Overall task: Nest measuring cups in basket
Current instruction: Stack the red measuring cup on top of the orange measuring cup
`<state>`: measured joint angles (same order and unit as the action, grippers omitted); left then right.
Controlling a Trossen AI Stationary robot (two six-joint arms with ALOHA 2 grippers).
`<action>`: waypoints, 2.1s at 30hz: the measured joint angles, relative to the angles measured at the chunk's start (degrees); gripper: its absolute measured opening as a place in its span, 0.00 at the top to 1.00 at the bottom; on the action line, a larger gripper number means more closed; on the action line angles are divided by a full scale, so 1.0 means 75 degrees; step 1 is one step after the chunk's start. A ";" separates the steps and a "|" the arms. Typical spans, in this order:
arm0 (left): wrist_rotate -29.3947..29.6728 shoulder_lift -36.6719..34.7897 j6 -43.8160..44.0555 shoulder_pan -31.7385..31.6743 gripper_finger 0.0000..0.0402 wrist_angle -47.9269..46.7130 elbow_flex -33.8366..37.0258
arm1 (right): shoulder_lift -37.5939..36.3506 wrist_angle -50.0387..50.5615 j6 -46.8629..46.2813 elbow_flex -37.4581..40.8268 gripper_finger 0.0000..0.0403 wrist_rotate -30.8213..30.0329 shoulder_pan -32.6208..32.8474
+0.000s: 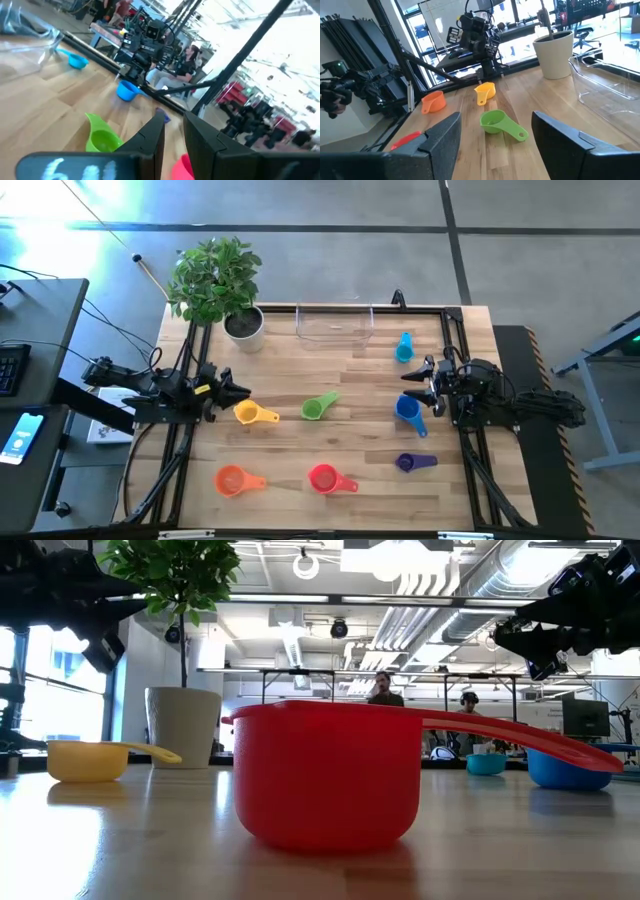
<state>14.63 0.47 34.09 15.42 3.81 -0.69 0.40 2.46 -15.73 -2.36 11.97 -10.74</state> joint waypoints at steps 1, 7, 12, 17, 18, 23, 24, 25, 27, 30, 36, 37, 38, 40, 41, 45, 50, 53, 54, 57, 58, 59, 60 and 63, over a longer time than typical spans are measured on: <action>0.0061 0.0000 0.0007 0.0000 0.84 0.0006 0.0000 | 0.0000 0.0000 0.0082 0.0001 0.42 -0.0010 0.0000; 0.0393 0.0000 0.0050 0.0000 0.84 0.0229 0.0000 | 0.0000 0.0015 0.1512 0.0005 0.42 -0.0332 0.0000; 0.0666 0.0000 0.0040 0.0000 0.84 0.0892 0.0000 | 0.0000 0.0015 0.1930 0.0005 0.42 -0.0399 0.0000; 0.0687 0.0008 0.0032 0.0000 0.84 0.1008 -0.0079 | 0.0000 0.0015 0.1957 0.0008 0.42 -0.0447 -0.0003; 0.0687 0.0050 0.0031 0.0000 0.84 0.1007 -0.0143 | 0.0000 0.0015 0.1958 0.0008 0.42 -0.0502 -0.0002; 0.0683 0.0630 -0.0480 -0.0003 0.85 0.1014 -0.0787 | 0.0000 0.0019 0.1900 0.0011 0.42 -0.0967 0.0000; 0.0683 0.0808 -0.0620 0.0000 0.85 0.0992 -0.0957 | 0.0000 0.0017 0.1897 0.0011 0.42 -0.1040 -0.0003; 0.0678 0.1010 -0.0737 -0.0003 0.85 0.0922 -0.1147 | 0.0000 0.0015 0.1880 0.0011 0.42 -0.1146 0.0000; 0.0619 0.1454 -0.0841 -0.0001 0.85 0.0704 -0.1544 | 0.0000 -0.0008 0.1651 0.0011 0.42 -0.1275 0.0000; 0.0520 0.2223 -0.0836 0.0000 0.85 0.0382 -0.2162 | 0.0000 -0.0051 0.0901 0.0011 0.42 -0.1617 0.0000; 0.0484 0.3870 -0.0959 0.0000 0.85 -0.0098 -0.3349 | 0.0000 -0.0108 -0.1438 -0.0019 0.42 -0.2215 -0.0001; 0.0481 0.4135 -0.0995 0.0000 0.85 -0.0155 -0.3541 | -0.0001 -0.0133 -0.1742 -0.0020 0.42 -0.2226 0.0000; 0.0477 0.4396 -0.1051 0.0000 0.84 -0.0242 -0.3738 | -0.0003 -0.0133 -0.2044 -0.0022 0.42 -0.2228 0.0000; 0.0466 0.4861 -0.1237 0.0000 0.85 -0.0426 -0.4092 | -0.0003 -0.0128 -0.2536 -0.0022 0.42 -0.2230 0.0000; 0.0461 0.5060 -0.1325 0.0000 0.85 -0.0459 -0.4259 | -0.0003 -0.0128 -0.2720 -0.0022 0.42 -0.2230 0.0000; 0.0302 0.5741 -0.1603 0.0000 0.85 -0.0553 -0.4830 | -0.0003 -0.0131 -0.3208 -0.0024 0.42 -0.2236 0.0000; 0.0261 0.6387 -0.2012 0.0000 0.84 -0.0574 -0.5363 | -0.0003 -0.0133 -0.3331 -0.0030 0.42 -0.2242 0.0000; 0.0265 0.6733 -0.2356 -0.0017 0.84 -0.0551 -0.5656 | -0.0003 -0.0134 -0.3333 -0.0030 0.42 -0.2242 0.0000; 0.0265 0.6833 -0.2445 -0.0058 0.84 -0.0577 -0.5730 | -0.0003 -0.0134 -0.3365 -0.0030 0.42 -0.2234 0.0000; 0.0199 0.7140 -0.2503 -0.0226 0.84 -0.0551 -0.5924 | -0.0003 -0.0134 -0.3452 -0.0030 0.42 -0.2227 -0.0014; 0.0129 0.7246 -0.2503 -0.0285 0.84 -0.0552 -0.5962 | -0.0003 -0.0134 -0.3413 -0.0030 0.42 -0.2230 -0.0017; 0.0065 0.7367 -0.2508 -0.0333 0.85 -0.0524 -0.5991 | -0.0003 -0.0134 -0.3330 -0.0033 0.42 -0.2230 -0.0017; -0.0006 0.7489 -0.2512 -0.0380 0.84 -0.0527 -0.6013 | -0.0003 -0.0134 -0.3256 -0.0033 0.42 -0.2231 -0.0017; -0.0161 0.7908 -0.2509 -0.0473 0.84 -0.0509 -0.6041 | -0.0003 -0.0134 -0.3246 -0.0033 0.42 -0.2230 -0.0017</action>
<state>13.43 59.78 15.27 11.87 0.00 -46.00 0.38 1.45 -40.07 -2.61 -4.75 -10.87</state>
